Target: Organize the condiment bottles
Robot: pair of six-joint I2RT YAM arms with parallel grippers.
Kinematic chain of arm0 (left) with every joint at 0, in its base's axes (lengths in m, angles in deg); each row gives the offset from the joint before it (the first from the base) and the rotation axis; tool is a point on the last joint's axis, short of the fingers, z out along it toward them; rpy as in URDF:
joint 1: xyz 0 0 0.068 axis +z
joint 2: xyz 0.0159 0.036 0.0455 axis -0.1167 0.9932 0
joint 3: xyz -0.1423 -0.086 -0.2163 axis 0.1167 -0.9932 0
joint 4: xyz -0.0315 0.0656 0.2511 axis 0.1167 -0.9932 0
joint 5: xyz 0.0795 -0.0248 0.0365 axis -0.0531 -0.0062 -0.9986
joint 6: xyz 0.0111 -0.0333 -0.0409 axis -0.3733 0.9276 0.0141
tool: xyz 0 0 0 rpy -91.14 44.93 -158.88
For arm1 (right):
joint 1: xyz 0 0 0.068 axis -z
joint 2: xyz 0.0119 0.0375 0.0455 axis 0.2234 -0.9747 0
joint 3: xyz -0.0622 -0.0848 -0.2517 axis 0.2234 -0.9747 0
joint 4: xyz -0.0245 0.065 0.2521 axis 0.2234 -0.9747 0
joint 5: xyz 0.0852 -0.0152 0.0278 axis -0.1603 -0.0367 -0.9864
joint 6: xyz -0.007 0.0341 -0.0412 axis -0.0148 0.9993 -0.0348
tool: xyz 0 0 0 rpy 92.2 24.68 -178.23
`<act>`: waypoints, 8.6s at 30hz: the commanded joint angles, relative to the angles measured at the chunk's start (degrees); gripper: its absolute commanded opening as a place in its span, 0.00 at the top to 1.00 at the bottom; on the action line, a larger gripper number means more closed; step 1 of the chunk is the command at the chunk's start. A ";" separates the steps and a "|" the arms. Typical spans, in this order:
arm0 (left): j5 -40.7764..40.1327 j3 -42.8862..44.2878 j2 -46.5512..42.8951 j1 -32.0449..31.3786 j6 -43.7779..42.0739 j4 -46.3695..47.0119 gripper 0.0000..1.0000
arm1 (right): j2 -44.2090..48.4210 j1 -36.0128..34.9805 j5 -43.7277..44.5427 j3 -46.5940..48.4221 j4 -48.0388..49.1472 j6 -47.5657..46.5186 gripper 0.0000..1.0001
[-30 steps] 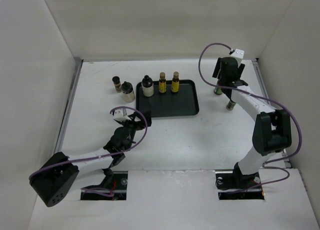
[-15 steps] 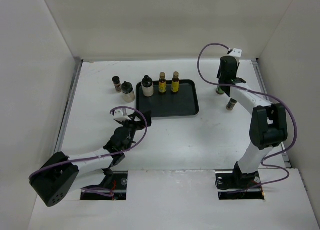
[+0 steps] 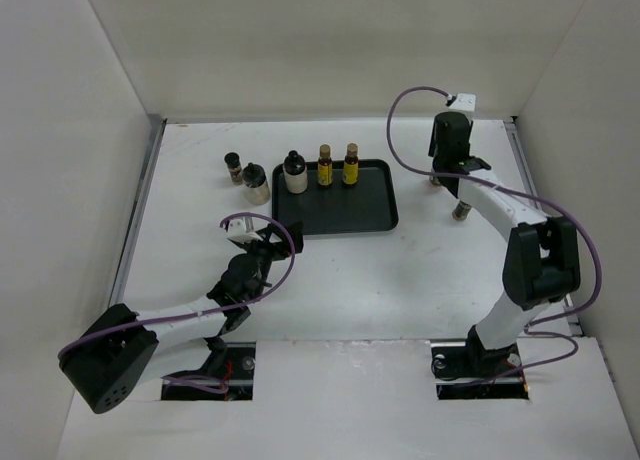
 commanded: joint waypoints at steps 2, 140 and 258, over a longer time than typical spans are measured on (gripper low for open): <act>0.47 1.02 -0.04 -0.47 0.37 3.17 0.04 | 7.85 -5.01 1.32 2.15 8.89 -0.84 0.68; -7.09 48.58 31.36 -1.10 -13.25 -31.81 0.01 | 31.67 -17.94 -8.79 -43.72 26.91 25.35 0.06; -16.58 -0.91 -23.86 5.94 1.51 -20.39 0.00 | 39.22 -5.39 5.00 -36.09 7.42 18.94 0.04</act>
